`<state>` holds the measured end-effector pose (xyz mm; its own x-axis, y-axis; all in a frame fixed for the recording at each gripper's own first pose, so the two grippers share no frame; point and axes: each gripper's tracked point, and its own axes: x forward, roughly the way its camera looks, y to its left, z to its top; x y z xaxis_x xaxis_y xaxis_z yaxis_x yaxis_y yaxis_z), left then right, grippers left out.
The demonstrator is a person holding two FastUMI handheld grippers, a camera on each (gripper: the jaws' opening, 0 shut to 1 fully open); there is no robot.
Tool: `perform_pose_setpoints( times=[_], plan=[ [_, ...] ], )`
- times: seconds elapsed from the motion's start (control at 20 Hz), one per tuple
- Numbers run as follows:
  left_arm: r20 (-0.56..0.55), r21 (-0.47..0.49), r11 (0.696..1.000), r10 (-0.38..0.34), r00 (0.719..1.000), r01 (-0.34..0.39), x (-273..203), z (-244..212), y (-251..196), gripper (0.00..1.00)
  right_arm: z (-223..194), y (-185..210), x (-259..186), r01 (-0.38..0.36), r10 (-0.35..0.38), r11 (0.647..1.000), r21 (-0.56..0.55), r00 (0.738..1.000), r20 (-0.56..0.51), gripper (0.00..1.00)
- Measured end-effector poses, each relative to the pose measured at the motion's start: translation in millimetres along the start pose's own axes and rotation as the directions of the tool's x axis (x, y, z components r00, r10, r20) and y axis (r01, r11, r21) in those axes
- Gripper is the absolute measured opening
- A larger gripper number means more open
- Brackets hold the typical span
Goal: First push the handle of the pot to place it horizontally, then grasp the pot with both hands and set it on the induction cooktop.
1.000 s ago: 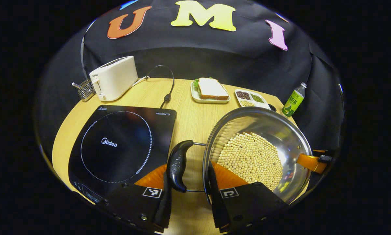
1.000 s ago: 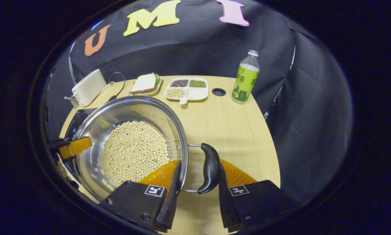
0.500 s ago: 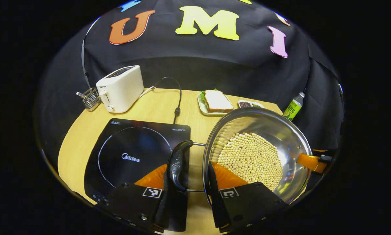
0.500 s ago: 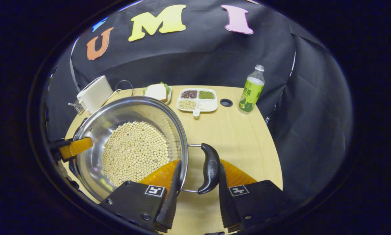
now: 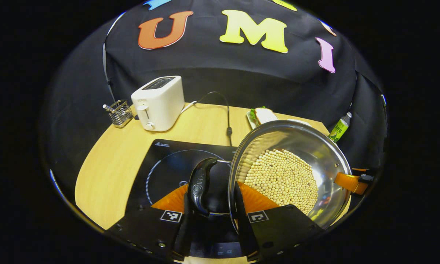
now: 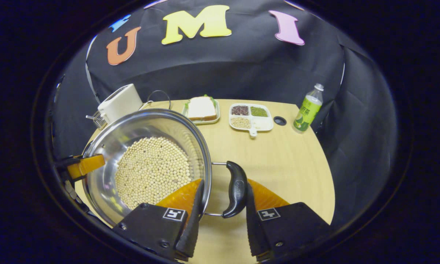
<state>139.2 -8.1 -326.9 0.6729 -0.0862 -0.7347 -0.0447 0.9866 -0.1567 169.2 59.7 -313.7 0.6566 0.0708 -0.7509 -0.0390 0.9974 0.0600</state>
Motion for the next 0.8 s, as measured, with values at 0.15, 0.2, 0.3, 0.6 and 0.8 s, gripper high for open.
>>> perform_pose_setpoints(
  times=[0.15,0.2,0.3,0.6,0.8],
  plan=[
    [-0.014,-0.013,1.0,0.011,1.0,-0.011,2.6,-2.5,32.5,0.49,-1.6,30.7,5.6,-0.01,0.01,1.0,-0.003,1.0,-0.009,0.55],
    [-0.017,-0.012,1.0,0.016,1.0,-0.016,3.1,-2.0,42.4,0.49,-1.8,40.7,7.0,-0.013,0.013,1.0,-0.003,1.0,-0.011,0.55],
    [-0.013,-0.011,0.999,0.03,0.999,-0.03,5.6,1.1,62.3,0.49,-3.7,60.7,10.5,-0.018,0.018,1.0,-0.009,1.0,-0.016,0.58],
    [-0.027,-0.005,0.999,0.043,0.999,-0.043,15.3,-0.2,110.3,0.49,-8.7,108.6,25.2,-0.02,0.02,1.0,-0.011,0.999,-0.036,0.55],
    [-0.04,0.007,0.999,0.039,0.998,-0.039,25.8,-1.8,135.7,0.49,-16.5,133.6,30.6,-0.003,0.003,1.0,-0.002,0.998,-0.057,0.55]
  ],
)
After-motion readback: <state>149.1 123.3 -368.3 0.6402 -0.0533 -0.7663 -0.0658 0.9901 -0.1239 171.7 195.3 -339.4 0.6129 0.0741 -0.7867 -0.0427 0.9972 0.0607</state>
